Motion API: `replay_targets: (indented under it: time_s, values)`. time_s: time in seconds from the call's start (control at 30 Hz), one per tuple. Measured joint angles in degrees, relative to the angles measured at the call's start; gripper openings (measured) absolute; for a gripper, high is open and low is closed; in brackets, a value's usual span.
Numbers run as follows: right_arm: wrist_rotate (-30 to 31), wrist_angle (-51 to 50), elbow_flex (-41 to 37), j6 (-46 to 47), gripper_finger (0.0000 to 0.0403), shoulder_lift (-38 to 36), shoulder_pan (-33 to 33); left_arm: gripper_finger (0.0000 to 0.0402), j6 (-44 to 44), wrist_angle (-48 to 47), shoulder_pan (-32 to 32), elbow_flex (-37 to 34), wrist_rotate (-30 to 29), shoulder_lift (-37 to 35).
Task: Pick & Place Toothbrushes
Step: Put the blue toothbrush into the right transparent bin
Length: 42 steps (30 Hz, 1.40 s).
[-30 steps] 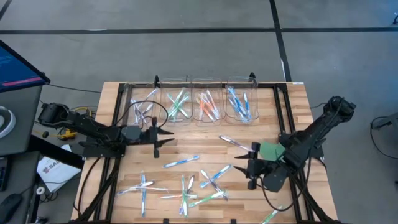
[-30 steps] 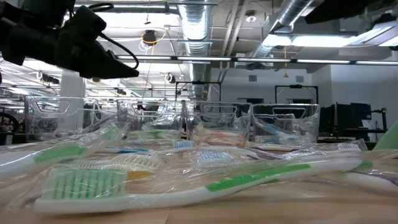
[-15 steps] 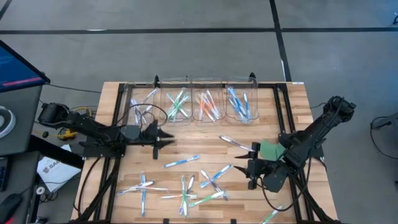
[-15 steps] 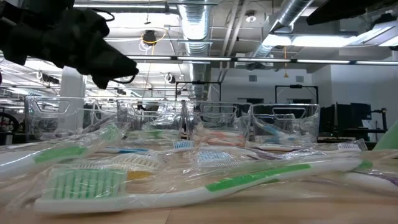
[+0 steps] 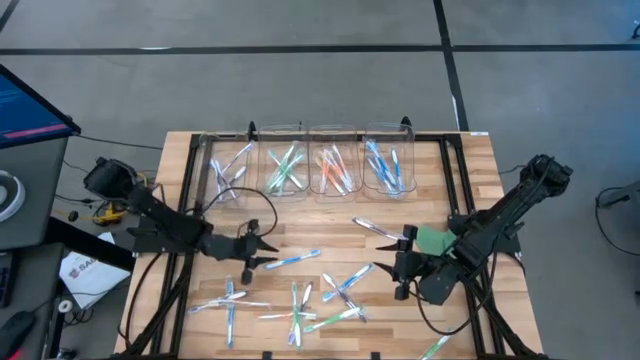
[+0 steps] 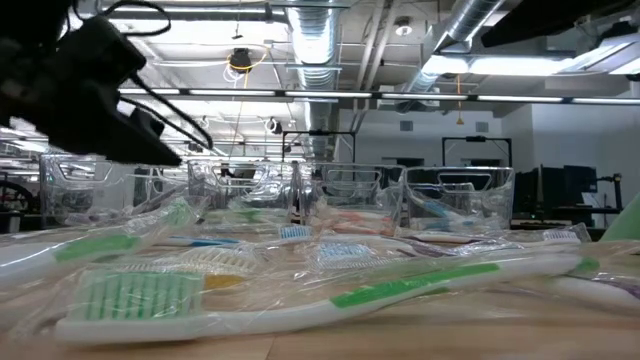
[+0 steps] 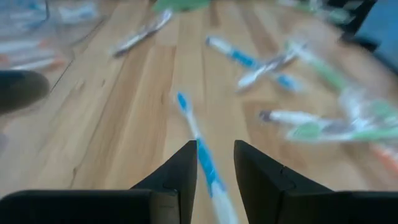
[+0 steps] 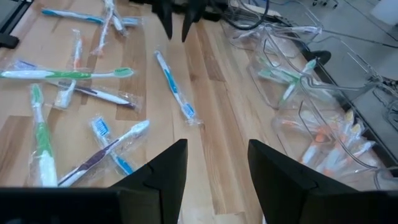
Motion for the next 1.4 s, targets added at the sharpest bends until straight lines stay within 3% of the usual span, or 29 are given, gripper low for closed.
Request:
replay_targets:
  time_s: [0.17, 0.37, 1.1, 1.4]
  values:
    - [-0.29, 0.01, 0.0, 0.11, 0.0163, 0.0, -0.92, 0.0099, -2.16, 1.75, -0.95, 0.83, -1.22, 7.16]
    - [-6.63, -0.14, 0.0, 3.71, 0.0163, -0.02, -1.03, 0.0099, -9.89, 3.03, -0.95, 1.16, 1.11, 11.73]
    - [-8.0, -0.21, 0.0, 4.58, 0.0163, 0.0, -0.05, 0.0099, -11.77, 3.76, -0.95, 1.07, 2.72, 12.07]
    - [-7.98, -0.21, 0.0, 4.58, 0.0163, 0.0, -0.05, 0.0099, -12.01, 3.84, -0.95, 1.07, 0.6, 12.07]
